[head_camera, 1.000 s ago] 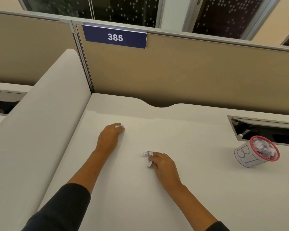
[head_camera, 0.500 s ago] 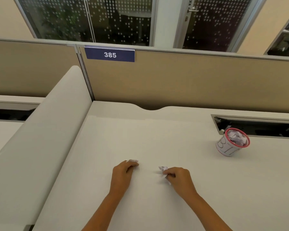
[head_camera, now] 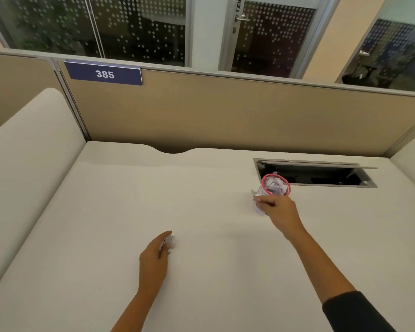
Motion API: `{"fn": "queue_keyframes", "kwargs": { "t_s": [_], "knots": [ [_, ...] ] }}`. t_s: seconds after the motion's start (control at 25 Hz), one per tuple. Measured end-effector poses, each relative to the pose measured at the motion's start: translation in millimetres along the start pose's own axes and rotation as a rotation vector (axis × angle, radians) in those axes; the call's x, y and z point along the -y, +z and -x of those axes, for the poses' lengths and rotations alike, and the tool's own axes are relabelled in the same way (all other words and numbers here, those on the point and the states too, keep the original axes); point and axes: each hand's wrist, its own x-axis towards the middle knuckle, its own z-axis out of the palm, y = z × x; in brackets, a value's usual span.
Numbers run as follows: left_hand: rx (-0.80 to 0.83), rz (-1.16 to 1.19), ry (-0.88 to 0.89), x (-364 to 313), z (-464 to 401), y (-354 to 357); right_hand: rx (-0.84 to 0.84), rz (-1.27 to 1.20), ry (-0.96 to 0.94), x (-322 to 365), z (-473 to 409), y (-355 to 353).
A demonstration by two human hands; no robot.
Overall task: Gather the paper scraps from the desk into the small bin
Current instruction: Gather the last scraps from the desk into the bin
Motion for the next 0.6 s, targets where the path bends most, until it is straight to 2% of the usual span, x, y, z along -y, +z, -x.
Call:
{"fn": "queue_keyframes", "kwargs": {
  "t_s": [0.12, 0.2, 0.28, 0.36, 0.4, 0.44, 0.56, 0.6],
  "knots": [
    [-0.077, -0.177, 0.163, 1, 13, 11, -0.063, 0.290, -0.084, -11, -41, -36],
    [-0.094, -0.283, 0.229, 3, 15, 17, -0.053, 0.341, -0.092, -19, -64, -48],
    [-0.111, -0.354, 0.241, 4, 14, 20, 0.024, 0.330, -0.009, -26, -89, -47],
    [-0.128, -0.398, 0.247, 6, 14, 22, 0.149, 0.526, 0.160, -26, -106, -44],
    [-0.135, -0.411, 0.250, 7, 14, 23, 0.212, 0.654, 0.161, -27, -105, -43],
    [-0.139, -0.420, 0.249, 8, 15, 24, 0.211, 0.660, 0.139, -33, -101, -41],
    [-0.138, -0.436, 0.240, 7, 14, 25, 0.151, 0.760, -0.232, -49, -90, -40],
    [-0.136, -0.443, 0.236, 8, 14, 25, 0.158, 0.741, -0.251, -50, -91, -43]
  ]
}}
